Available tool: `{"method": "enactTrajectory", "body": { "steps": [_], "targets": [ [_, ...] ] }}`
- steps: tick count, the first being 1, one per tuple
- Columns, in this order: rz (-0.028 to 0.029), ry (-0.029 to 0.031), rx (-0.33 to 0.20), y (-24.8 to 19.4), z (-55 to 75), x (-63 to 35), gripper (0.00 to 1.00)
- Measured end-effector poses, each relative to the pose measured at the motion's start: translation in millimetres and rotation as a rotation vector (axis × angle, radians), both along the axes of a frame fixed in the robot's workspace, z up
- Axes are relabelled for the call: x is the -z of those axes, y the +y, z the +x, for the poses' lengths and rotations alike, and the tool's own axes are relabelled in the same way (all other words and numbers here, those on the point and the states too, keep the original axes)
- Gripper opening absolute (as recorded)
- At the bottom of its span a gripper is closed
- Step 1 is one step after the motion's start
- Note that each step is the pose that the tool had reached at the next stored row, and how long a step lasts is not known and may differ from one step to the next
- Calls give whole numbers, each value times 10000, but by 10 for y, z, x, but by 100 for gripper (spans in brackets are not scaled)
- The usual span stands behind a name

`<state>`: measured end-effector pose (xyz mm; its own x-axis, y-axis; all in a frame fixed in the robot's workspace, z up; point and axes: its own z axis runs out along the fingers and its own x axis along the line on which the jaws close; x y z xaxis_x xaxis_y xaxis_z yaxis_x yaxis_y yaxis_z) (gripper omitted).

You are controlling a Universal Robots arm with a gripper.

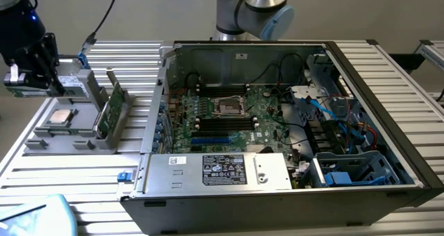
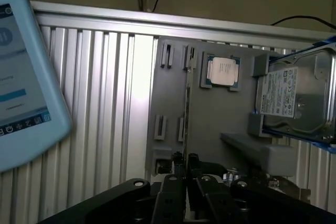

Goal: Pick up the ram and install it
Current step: 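Pick up the ram and move it above insertion slot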

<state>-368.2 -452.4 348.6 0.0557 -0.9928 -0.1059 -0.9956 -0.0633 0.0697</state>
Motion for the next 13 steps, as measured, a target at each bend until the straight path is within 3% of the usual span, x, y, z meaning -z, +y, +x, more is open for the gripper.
{"method": "enactTrajectory", "body": {
  "steps": [13],
  "targets": [
    [0, 126, -281, -21, 306, -124, 15]
  ]
}}
